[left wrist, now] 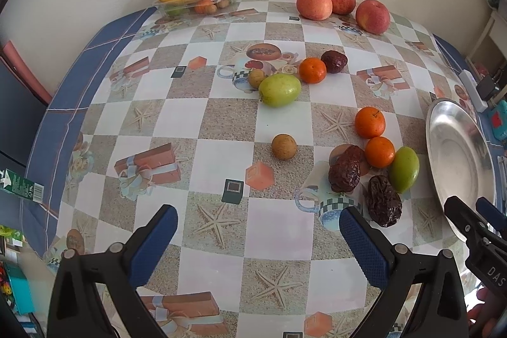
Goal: Organize fruits
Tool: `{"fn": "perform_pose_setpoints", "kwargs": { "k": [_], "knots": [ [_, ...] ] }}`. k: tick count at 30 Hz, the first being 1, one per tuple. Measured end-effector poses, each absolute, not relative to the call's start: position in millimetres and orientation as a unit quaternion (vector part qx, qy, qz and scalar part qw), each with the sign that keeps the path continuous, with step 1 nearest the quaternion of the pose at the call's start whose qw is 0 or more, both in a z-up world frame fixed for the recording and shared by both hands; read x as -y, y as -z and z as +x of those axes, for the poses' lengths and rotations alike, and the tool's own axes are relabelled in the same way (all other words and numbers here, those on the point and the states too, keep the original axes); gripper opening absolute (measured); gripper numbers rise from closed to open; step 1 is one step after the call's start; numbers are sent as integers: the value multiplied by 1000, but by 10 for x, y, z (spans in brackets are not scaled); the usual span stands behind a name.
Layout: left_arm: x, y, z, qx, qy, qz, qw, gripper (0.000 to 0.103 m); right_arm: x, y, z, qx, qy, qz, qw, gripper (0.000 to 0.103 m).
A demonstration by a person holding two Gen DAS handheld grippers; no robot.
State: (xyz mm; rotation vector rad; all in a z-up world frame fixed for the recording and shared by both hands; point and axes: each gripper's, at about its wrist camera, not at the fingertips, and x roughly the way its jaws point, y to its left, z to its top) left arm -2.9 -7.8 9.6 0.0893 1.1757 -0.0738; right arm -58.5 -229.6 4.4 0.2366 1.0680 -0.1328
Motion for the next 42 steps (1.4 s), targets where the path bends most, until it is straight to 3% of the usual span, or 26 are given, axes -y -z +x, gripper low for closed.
{"fn": "perform_pose_setpoints", "kwargs": {
  "k": [42],
  "knots": [
    [24, -60, -23, -559, 27, 30, 828, 103, 2298, -5, -566, -516, 60, 106, 848, 91]
  ]
}}
